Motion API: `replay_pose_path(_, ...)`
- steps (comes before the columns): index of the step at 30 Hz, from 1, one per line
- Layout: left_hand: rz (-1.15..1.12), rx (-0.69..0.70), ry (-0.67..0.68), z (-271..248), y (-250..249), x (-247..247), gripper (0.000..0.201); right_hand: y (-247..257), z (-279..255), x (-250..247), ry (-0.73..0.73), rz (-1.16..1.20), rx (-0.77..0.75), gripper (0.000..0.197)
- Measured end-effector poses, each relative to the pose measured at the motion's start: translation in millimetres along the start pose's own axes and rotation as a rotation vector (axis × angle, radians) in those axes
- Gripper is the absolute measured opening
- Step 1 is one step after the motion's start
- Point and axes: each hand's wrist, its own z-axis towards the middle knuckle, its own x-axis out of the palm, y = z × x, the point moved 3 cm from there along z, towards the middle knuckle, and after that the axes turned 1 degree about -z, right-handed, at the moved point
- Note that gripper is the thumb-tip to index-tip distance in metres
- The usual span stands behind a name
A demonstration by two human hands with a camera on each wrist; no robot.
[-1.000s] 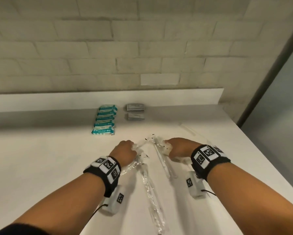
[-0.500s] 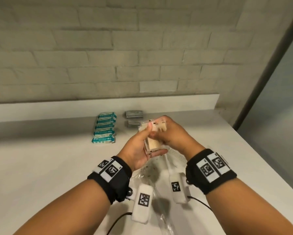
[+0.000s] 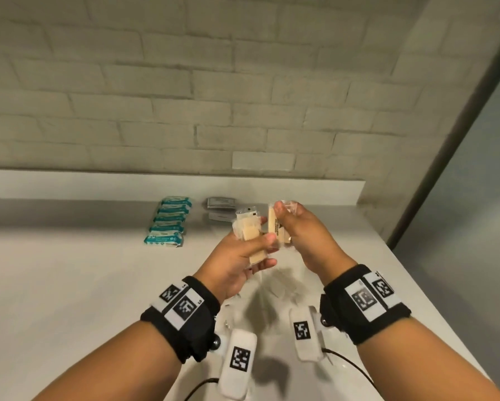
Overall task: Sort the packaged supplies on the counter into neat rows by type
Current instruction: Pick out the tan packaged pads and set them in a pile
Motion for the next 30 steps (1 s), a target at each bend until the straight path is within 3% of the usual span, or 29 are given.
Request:
replay_pose_path(3,0.033,0.069,-0.016,-2.2,1.8,19.4,0.02,0.9,-3.3,-9.4,0.097,-0.015,-0.047,0.034)
replay_pose_path(5,0.038,0.109,-0.04,-2.8,0.3,24.7,0.022,1.3,-6.2,-21.1,0.098,0.009,-0.063,0.027)
replay_pose_path(8,0.044,0.12,-0.09,-4.0,3.2,27.7,0.028,4.2,-10.8,-38.7,0.023,0.021,-0.135,0.019)
replay_pose_path(11,0.013,0.033,-0.164,-5.5,8.9,26.9,0.027,11.1,-13.7,-46.3,-0.087,-0.028,-0.301,0.019)
replay_pose_path(14,-0.039,-0.068,-0.195,-9.6,9.6,27.1,0.024,11.6,-15.3,-48.7,-0.077,-0.439,-0.551,0.021)
replay_pose_path(16,-0.004,-0.051,-0.238,-12.3,8.5,24.2,0.012,6.3,-17.2,-50.7,0.0,-0.662,-0.63,0.026)
replay_pose_path(19,0.113,0.021,-0.26,-15.9,6.1,22.9,0.011,7.3,-19.7,-53.7,0.065,-0.493,-0.49,0.032)
replay_pose_path(22,0.312,0.093,-0.249,-19.4,7.1,23.8,0.022,12.8,-18.8,-52.5,0.132,-0.304,-0.231,0.024)
replay_pose_path(26,0.519,0.141,-0.238,-23.1,11.2,23.7,0.038,18.5,-20.1,-50.5,0.206,-0.541,-0.078,0.008)
replay_pose_path(30,0.564,0.141,-0.21,-30.7,16.5,22.1,0.04,18.0,-25.8,-49.2,0.363,-0.573,0.02,0.006)
